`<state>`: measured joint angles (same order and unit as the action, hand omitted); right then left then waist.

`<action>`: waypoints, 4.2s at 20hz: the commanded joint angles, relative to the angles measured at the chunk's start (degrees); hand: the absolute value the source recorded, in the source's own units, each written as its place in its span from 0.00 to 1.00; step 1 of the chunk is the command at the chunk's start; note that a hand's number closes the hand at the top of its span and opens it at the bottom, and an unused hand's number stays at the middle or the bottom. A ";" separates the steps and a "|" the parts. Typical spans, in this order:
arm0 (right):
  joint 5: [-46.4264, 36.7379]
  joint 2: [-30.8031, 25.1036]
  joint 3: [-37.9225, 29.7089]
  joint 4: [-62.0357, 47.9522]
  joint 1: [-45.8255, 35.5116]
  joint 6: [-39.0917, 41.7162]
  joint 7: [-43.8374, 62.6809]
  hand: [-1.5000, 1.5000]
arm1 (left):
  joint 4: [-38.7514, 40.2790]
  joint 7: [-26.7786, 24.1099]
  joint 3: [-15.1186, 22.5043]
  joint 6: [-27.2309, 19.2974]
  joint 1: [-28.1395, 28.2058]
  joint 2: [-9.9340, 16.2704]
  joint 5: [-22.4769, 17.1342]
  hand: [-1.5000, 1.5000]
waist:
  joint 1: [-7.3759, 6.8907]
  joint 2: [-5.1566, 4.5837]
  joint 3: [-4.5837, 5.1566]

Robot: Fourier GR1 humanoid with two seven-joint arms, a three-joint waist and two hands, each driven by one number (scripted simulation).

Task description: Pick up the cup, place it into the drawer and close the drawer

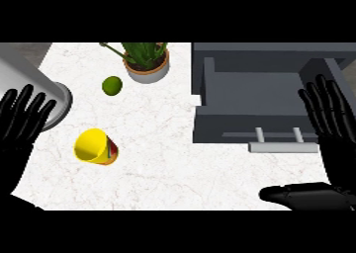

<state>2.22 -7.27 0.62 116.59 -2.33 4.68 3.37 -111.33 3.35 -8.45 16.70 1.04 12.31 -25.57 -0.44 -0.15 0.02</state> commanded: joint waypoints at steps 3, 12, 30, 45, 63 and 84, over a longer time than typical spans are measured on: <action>1.65 -0.71 -0.22 -1.64 -2.87 2.23 3.58 0.00 | 9.84 0.85 -4.24 4.29 -2.94 2.39 -4.82 0.00 | 0.45 0.14 -0.01; 3.61 -1.86 -4.02 -6.90 -8.21 4.10 0.86 0.00 | 28.19 -11.30 -5.42 9.47 -4.14 2.76 5.16 0.00 | 0.50 0.10 -0.01; 5.09 -3.51 -7.59 -8.42 -11.38 5.68 2.00 0.00 | 73.82 -37.80 -5.13 5.37 -19.61 3.47 23.30 0.00 | 1.04 0.01 0.03; 3.34 -2.42 -6.44 -9.35 -12.60 4.66 2.07 0.00 | 97.02 -59.99 -6.16 8.49 -25.42 7.18 28.02 0.00 | 1.50 -0.25 0.15; 6.48 -5.45 -8.81 -9.31 -13.46 7.46 4.22 0.00 | 101.71 -61.17 -6.18 11.09 -30.08 3.11 28.54 0.00 | 2.60 -0.56 0.26; 4.30 -3.97 -7.63 -10.54 -13.88 5.77 3.95 0.00 | 92.29 -73.70 -13.69 -6.30 -30.42 -4.65 21.44 1.00 | 1.48 -0.37 0.15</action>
<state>7.59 -11.92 -7.90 106.49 -16.83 10.66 8.18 -19.04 -62.00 -19.10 11.88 -29.43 9.82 -1.39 1.20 -0.49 0.19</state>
